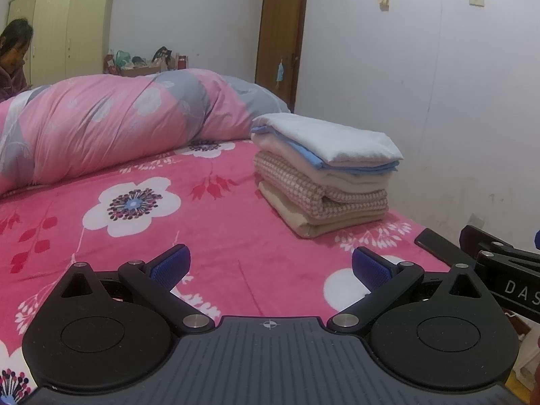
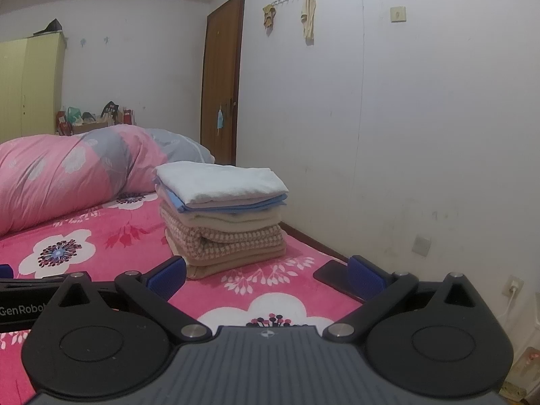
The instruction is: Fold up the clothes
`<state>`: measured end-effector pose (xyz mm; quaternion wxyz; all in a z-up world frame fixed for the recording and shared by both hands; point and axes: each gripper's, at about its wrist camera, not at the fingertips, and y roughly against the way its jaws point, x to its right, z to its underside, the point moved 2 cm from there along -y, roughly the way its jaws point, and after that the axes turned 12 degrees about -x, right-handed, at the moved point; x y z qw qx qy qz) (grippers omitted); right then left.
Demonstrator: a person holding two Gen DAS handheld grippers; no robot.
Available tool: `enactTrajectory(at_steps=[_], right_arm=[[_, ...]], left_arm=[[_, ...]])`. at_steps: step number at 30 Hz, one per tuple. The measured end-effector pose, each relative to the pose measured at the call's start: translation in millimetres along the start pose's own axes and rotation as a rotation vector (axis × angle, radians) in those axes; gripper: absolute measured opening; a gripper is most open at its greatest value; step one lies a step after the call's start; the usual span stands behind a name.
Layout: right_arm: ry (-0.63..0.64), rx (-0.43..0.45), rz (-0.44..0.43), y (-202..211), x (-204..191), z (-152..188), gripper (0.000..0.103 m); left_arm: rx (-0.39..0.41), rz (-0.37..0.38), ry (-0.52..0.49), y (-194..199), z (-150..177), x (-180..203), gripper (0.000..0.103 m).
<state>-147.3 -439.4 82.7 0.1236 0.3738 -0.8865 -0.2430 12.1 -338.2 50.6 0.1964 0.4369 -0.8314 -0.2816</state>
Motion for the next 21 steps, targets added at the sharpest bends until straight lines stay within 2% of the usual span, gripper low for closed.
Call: enactTrajectory(at_steps=[21], right_arm=[[0.002, -0.001, 0.0, 2.5, -2.2, 2.2, 0.103]], left_arm=[[-0.001, 0.001, 0.002, 0.1, 1.7, -3.8, 0.103]])
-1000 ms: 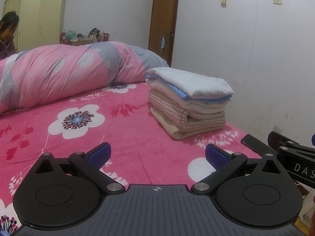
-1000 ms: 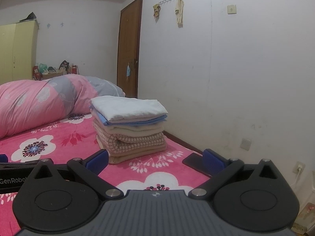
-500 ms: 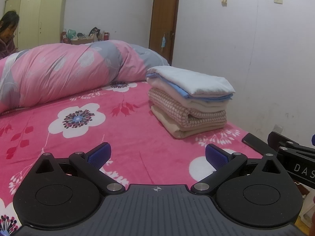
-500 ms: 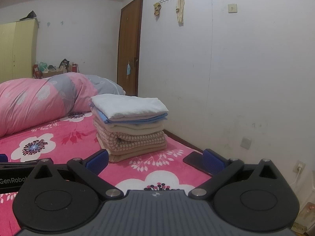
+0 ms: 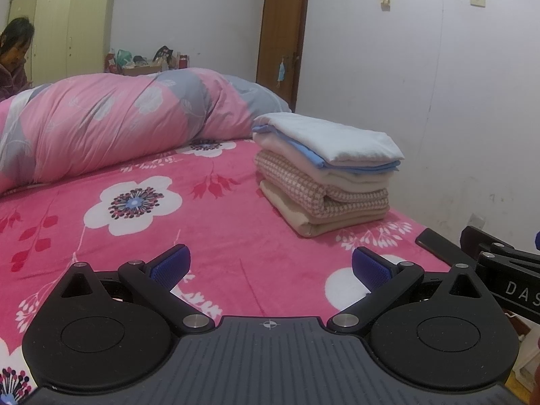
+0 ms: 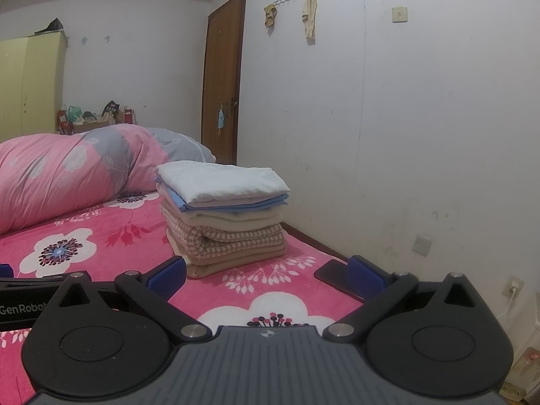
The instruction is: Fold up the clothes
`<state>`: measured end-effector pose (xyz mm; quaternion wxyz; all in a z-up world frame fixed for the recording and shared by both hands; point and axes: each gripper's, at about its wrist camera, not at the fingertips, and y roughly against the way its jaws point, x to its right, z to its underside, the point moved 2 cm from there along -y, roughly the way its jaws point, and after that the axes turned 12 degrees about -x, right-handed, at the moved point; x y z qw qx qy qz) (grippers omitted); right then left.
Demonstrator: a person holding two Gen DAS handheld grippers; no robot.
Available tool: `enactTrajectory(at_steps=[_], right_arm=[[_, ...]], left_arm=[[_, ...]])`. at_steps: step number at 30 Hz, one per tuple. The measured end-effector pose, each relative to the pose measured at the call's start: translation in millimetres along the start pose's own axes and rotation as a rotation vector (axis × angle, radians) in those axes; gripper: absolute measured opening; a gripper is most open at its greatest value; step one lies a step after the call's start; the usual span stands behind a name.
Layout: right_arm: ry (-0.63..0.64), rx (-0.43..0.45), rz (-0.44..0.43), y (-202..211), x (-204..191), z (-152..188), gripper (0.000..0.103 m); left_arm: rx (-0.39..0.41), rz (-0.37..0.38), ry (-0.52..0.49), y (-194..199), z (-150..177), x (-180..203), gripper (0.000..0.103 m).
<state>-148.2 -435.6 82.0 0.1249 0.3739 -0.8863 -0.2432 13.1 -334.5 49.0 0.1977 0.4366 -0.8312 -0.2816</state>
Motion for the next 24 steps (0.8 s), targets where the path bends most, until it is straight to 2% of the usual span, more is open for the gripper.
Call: enactTrajectory(at_steps=[24], right_arm=[[-0.004, -0.003, -0.005, -3.6, 0.7, -0.9, 0.103]], left_arm=[[-0.002, -0.014, -0.005, -1.1, 0.0, 0.0, 0.103]])
